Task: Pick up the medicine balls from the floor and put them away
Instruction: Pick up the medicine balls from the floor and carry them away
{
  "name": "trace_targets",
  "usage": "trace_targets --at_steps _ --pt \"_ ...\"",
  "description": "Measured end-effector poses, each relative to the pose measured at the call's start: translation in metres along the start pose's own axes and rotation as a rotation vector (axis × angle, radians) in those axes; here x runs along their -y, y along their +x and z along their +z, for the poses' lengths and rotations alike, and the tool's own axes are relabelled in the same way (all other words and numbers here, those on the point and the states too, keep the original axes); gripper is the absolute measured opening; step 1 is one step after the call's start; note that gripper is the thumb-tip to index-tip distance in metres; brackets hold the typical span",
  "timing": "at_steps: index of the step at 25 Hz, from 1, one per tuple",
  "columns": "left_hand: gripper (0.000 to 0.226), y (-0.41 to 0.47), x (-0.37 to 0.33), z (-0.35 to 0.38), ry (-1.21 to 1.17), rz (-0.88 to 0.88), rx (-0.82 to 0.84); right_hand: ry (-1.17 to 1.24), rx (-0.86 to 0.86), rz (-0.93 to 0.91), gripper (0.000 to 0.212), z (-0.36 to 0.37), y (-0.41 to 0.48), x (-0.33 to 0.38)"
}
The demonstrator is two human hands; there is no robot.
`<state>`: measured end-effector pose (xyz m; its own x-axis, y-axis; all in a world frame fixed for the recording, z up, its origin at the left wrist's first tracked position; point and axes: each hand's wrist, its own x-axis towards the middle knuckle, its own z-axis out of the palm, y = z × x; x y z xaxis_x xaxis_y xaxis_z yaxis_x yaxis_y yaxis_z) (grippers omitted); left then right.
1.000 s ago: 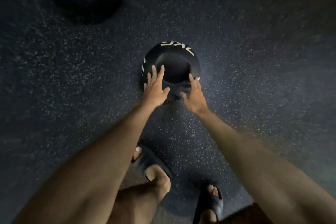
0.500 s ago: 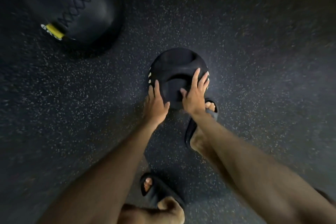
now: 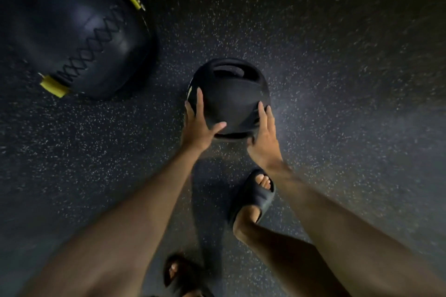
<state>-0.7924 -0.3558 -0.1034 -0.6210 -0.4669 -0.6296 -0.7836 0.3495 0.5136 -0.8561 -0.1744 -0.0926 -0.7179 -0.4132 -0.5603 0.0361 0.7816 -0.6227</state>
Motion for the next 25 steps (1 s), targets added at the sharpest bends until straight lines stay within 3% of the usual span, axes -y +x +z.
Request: trace_targets --at_steps 3,6,9,12,17,19,25 --pt "0.103 0.051 -0.030 -0.039 0.066 -0.094 0.037 -0.001 0.055 0.013 0.102 -0.012 0.026 0.011" --pt "0.083 0.082 -0.074 -0.043 -0.013 -0.233 -0.137 -0.023 0.046 0.001 0.106 -0.021 0.068 0.037" --pt "0.075 0.103 -0.092 -0.043 -0.135 -0.184 -0.268 0.019 -0.006 -0.005 0.096 -0.030 0.123 0.072" --pt "0.079 0.108 -0.081 -0.054 -0.143 -0.050 -0.202 0.064 -0.082 0.014 0.076 -0.052 0.185 0.110" --pt "0.100 0.164 -0.109 -0.082 -0.133 -0.081 -0.024 0.079 -0.209 0.102 0.062 -0.094 0.283 0.168" --pt "0.087 0.194 -0.127 -0.100 -0.188 -0.148 -0.083 0.076 -0.218 0.088 0.063 -0.102 0.298 0.177" --pt "0.049 0.351 -0.139 -0.213 -0.122 -0.319 -0.051 -0.024 -0.123 0.013 0.069 -0.099 0.333 0.200"
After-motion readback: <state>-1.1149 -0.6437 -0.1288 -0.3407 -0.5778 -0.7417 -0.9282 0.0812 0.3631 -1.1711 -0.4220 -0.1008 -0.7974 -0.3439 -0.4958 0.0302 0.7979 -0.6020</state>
